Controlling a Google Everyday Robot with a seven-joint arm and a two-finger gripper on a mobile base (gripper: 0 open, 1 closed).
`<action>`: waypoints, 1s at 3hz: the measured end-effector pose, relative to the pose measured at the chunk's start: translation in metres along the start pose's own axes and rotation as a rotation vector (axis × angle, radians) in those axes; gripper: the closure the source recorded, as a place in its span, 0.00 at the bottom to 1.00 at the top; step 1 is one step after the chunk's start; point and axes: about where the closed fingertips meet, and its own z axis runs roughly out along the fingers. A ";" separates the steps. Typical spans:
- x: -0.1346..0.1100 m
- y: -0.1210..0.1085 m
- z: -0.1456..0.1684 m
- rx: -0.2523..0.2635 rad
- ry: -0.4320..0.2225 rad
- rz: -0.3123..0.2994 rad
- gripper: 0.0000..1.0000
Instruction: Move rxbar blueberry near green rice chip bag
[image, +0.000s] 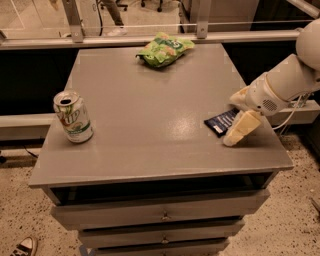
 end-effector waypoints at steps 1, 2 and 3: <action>0.000 0.000 0.006 -0.005 0.004 0.000 0.39; -0.003 0.000 0.003 -0.006 0.004 0.000 0.62; -0.007 -0.001 -0.005 -0.006 0.004 0.000 0.85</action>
Offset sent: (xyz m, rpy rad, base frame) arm 0.0032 0.0066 0.0046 0.0084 -0.0041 -0.0032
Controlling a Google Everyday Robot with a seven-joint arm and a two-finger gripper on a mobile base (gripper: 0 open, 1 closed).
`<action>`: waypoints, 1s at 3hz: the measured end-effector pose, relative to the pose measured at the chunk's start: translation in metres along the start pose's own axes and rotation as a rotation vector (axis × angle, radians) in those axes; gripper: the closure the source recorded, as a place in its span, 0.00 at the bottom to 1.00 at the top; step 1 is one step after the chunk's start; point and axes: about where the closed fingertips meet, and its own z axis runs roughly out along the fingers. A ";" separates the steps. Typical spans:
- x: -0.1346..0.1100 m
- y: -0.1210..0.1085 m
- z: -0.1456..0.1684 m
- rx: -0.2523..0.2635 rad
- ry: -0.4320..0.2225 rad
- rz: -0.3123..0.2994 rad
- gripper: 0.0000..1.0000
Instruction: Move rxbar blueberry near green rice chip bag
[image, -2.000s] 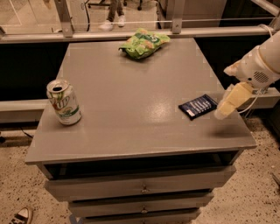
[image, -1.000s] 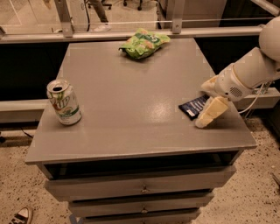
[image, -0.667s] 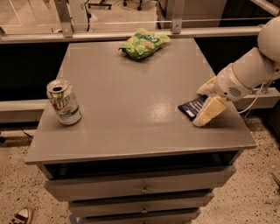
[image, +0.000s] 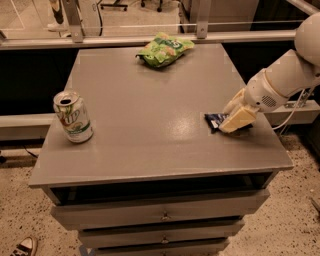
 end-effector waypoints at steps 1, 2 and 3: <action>-0.001 0.000 -0.001 0.000 0.000 0.000 1.00; -0.026 0.004 -0.019 0.018 -0.024 -0.030 1.00; -0.052 -0.003 -0.053 0.075 -0.050 -0.062 1.00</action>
Offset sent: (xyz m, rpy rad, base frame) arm -0.0027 0.0322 0.0755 0.0252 -0.0968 0.0392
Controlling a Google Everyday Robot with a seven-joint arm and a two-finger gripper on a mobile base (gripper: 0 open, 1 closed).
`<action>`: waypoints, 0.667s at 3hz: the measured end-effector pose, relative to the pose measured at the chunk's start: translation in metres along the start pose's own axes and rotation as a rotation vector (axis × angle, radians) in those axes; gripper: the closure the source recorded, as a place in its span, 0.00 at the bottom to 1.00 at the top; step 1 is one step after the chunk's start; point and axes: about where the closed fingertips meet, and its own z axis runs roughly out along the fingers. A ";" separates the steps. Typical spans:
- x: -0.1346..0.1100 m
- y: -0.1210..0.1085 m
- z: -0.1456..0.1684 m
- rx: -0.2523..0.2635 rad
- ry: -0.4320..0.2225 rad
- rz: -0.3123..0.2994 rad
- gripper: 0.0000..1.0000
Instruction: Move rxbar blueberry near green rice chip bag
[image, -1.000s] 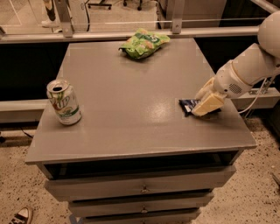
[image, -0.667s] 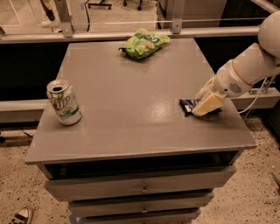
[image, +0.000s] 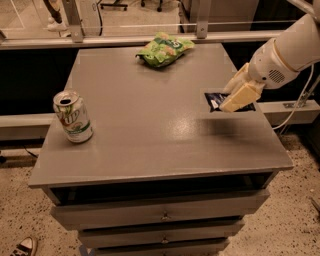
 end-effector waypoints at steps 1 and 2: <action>0.000 0.000 0.000 0.000 0.000 0.000 1.00; -0.002 -0.003 0.007 0.005 -0.015 0.000 1.00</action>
Offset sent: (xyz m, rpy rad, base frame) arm 0.0130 0.0071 -0.0076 0.0304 -0.0268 -0.0069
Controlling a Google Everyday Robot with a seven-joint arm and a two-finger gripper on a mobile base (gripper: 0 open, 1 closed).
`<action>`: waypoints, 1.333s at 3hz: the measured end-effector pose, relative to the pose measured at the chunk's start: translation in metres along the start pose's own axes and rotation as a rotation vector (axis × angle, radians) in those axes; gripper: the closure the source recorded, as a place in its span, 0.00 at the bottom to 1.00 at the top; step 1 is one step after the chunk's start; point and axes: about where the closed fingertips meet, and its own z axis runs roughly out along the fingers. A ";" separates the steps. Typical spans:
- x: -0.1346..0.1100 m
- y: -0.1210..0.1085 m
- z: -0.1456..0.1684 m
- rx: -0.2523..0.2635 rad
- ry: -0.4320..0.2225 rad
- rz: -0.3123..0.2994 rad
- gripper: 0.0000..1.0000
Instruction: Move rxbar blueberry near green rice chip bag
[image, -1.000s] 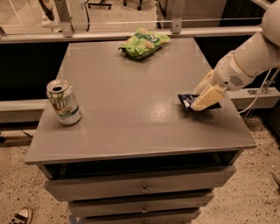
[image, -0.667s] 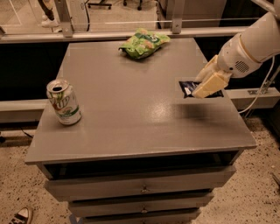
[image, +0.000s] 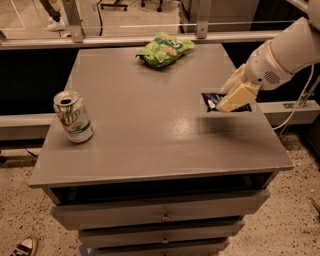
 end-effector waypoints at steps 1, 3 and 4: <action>-0.018 -0.027 0.017 0.046 -0.047 -0.015 1.00; -0.068 -0.108 0.056 0.140 -0.138 -0.061 1.00; -0.085 -0.144 0.076 0.167 -0.183 -0.053 1.00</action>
Offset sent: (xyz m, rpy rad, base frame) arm 0.1554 0.0538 0.0292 0.0925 -0.2649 -0.0038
